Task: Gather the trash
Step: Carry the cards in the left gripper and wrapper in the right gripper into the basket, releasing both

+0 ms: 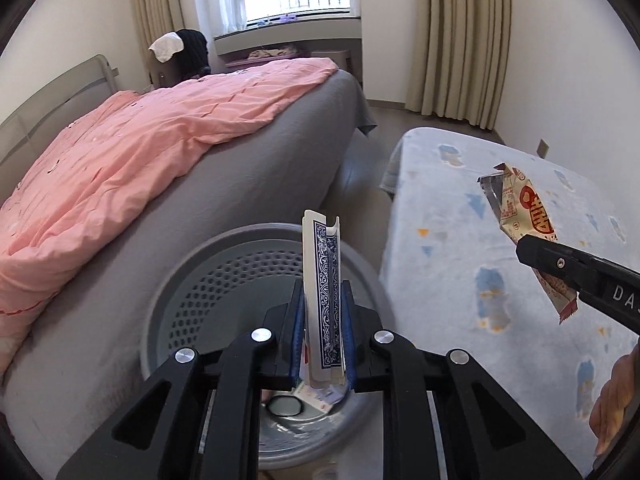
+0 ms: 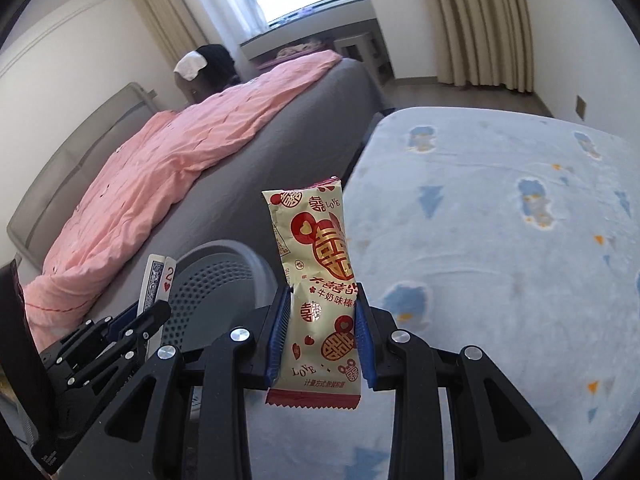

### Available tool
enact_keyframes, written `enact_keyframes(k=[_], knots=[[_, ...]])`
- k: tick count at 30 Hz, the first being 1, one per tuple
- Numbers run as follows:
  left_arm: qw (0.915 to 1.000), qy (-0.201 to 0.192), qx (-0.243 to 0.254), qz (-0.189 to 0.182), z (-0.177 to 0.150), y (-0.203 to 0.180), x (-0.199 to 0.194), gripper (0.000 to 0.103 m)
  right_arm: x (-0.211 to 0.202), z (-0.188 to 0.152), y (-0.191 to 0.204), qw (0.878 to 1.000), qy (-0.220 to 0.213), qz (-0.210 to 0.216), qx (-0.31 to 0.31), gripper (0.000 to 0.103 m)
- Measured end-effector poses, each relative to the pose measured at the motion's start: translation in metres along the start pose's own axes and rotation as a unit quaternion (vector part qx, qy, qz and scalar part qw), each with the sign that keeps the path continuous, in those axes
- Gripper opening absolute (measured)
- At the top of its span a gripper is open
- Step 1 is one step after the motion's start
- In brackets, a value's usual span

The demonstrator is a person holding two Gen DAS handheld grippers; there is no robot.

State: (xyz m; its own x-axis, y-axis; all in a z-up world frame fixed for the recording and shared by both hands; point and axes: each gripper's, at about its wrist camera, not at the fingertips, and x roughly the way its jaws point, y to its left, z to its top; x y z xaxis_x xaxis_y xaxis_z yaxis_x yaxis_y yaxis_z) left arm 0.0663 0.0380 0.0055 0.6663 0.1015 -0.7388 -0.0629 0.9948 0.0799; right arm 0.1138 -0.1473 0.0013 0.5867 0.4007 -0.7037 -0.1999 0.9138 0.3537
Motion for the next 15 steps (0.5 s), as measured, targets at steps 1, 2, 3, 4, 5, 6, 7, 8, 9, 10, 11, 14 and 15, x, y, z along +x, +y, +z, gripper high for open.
enact_keyframes(k=[1, 2, 3, 4, 5, 6, 7, 8, 9, 10, 11, 14, 15], knots=[[1.0, 0.002, -0.005, 0.008, -0.001, 0.012, 0.001, 0.016, 0.007, -0.001, 0.013, 1.0, 0.006, 0.009, -0.008, 0.03], [0.9998, 0.005, -0.011, 0.014, -0.003, 0.023, 0.003, 0.016, 0.014, -0.002, 0.025, 1.0, 0.013, 0.018, -0.015, 0.03], [0.9997, 0.007, -0.017, 0.018, -0.005, 0.033, 0.005, 0.016, 0.019, -0.003, 0.034, 0.999, 0.018, 0.024, -0.019, 0.03], [0.9994, 0.01, -0.023, 0.022, -0.006, 0.042, 0.007, 0.016, 0.027, -0.004, 0.046, 0.999, 0.024, 0.029, -0.027, 0.031], [0.9992, 0.012, -0.028, 0.025, -0.008, 0.049, 0.01, 0.016, 0.032, -0.006, 0.055, 0.999, 0.03, 0.031, -0.034, 0.031], [0.999, 0.014, -0.032, 0.027, -0.01, 0.055, 0.012, 0.016, 0.037, -0.007, 0.063, 0.998, 0.034, 0.032, -0.041, 0.031], [0.9988, 0.016, -0.036, 0.028, -0.012, 0.061, 0.014, 0.016, 0.043, -0.009, 0.07, 0.998, 0.039, 0.033, -0.046, 0.031], [0.9986, 0.018, -0.04, 0.029, -0.013, 0.067, 0.018, 0.016, 0.047, -0.011, 0.076, 0.997, 0.045, 0.035, -0.049, 0.031], [0.9985, 0.019, -0.041, 0.029, -0.016, 0.07, 0.018, 0.016, 0.05, -0.012, 0.08, 0.997, 0.049, 0.037, -0.052, 0.031], [0.9984, 0.02, -0.044, 0.029, -0.017, 0.074, 0.021, 0.017, 0.054, -0.014, 0.085, 0.996, 0.053, 0.036, -0.056, 0.031], [0.9983, 0.022, -0.047, 0.029, -0.017, 0.078, 0.022, 0.018, 0.056, -0.014, 0.089, 0.996, 0.054, 0.036, -0.059, 0.031], [0.9979, 0.024, -0.055, 0.023, -0.02, 0.086, 0.024, 0.02, 0.061, -0.017, 0.097, 0.995, 0.059, 0.037, -0.066, 0.033], [0.9979, 0.023, -0.056, 0.023, -0.02, 0.089, 0.024, 0.021, 0.062, -0.017, 0.099, 0.995, 0.058, 0.035, -0.07, 0.034]])
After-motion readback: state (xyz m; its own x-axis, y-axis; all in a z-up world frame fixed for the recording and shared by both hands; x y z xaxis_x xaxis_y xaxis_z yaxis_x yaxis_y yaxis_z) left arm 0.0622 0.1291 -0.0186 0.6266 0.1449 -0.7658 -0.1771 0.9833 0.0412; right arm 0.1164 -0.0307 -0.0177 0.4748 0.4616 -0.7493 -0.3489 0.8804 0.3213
